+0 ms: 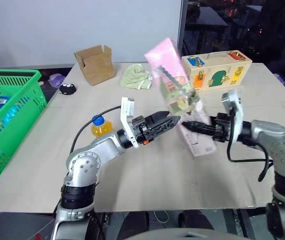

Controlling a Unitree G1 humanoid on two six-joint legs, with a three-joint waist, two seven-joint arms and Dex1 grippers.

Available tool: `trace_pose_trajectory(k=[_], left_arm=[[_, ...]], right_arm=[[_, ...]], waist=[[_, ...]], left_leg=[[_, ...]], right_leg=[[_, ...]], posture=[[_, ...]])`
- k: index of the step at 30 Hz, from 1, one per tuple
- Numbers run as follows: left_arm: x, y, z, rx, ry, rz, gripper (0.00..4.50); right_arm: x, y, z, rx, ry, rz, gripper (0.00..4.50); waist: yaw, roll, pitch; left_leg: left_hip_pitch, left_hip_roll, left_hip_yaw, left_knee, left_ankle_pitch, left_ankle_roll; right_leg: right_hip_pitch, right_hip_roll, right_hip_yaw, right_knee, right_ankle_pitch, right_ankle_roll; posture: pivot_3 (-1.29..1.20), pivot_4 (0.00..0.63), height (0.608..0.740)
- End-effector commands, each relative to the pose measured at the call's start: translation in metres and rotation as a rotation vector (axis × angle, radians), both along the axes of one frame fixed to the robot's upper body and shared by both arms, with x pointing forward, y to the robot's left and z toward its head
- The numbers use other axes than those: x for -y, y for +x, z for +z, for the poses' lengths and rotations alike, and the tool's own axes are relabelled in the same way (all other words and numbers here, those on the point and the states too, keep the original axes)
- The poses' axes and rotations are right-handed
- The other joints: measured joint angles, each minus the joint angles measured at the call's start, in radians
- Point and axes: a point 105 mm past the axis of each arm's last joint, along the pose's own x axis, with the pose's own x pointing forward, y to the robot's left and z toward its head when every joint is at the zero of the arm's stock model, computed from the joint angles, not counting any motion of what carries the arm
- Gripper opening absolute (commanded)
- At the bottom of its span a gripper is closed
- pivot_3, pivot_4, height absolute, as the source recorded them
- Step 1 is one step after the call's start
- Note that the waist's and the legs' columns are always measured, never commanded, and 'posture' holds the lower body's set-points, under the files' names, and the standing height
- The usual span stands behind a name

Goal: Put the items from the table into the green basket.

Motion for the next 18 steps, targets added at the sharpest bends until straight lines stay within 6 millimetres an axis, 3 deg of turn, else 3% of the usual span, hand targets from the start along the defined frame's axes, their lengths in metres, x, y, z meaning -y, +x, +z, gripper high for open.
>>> trace_pose_trajectory(k=[1,9,15,16,18], left_arm=[[0.001,0.0,0.014,0.025,-0.046,-0.013,4.5],[0.005,-0.009,0.024,0.039,-0.099,-0.068,4.5],[0.002,-0.012,0.022,0.043,-0.094,-0.068,1.79],[0.001,-0.013,0.023,0.05,-0.09,-0.069,1.35],[0.0,-0.016,0.025,0.069,-0.084,-0.069,1.33]], right_arm=[[-0.011,-0.011,0.012,0.041,0.019,0.055,1.67],[-0.026,-0.021,0.002,0.004,-0.005,0.135,1.67],[-0.028,-0.019,0.004,-0.003,0.011,0.14,1.61],[-0.027,-0.019,0.004,-0.01,0.021,0.142,1.9],[-0.026,-0.018,0.004,-0.012,0.027,0.137,2.37]], waist=[[0.0,0.0,0.0],[-0.002,0.0,0.0],[-0.001,0.0,0.0],[-0.001,0.0,0.0],[-0.001,0.0,0.0]], left_leg=[[0.0,0.0,0.0,0.0,0.0,0.0],[0.0,0.0,0.0,0.0,0.0,0.0],[-0.001,0.0,0.0,0.0,0.0,0.0],[-0.001,0.0,0.0,0.0,0.0,0.0],[-0.001,0.0,0.0,0.0,0.0,0.0]], right_leg=[[0.0,0.0,0.001,0.0,0.0,0.0],[-0.001,0.001,0.001,0.0,0.0,0.0],[-0.002,0.001,0.001,0.0,0.0,0.0],[-0.002,0.001,0.001,0.0,0.0,0.0],[-0.002,0.001,0.001,0.0,0.0,0.0]], posture=[[0.0,0.0,0.74],[0.02,0.0,0.74],[0.02,0.0,0.74],[0.02,0.0,0.74],[0.02,0.0,0.74]])
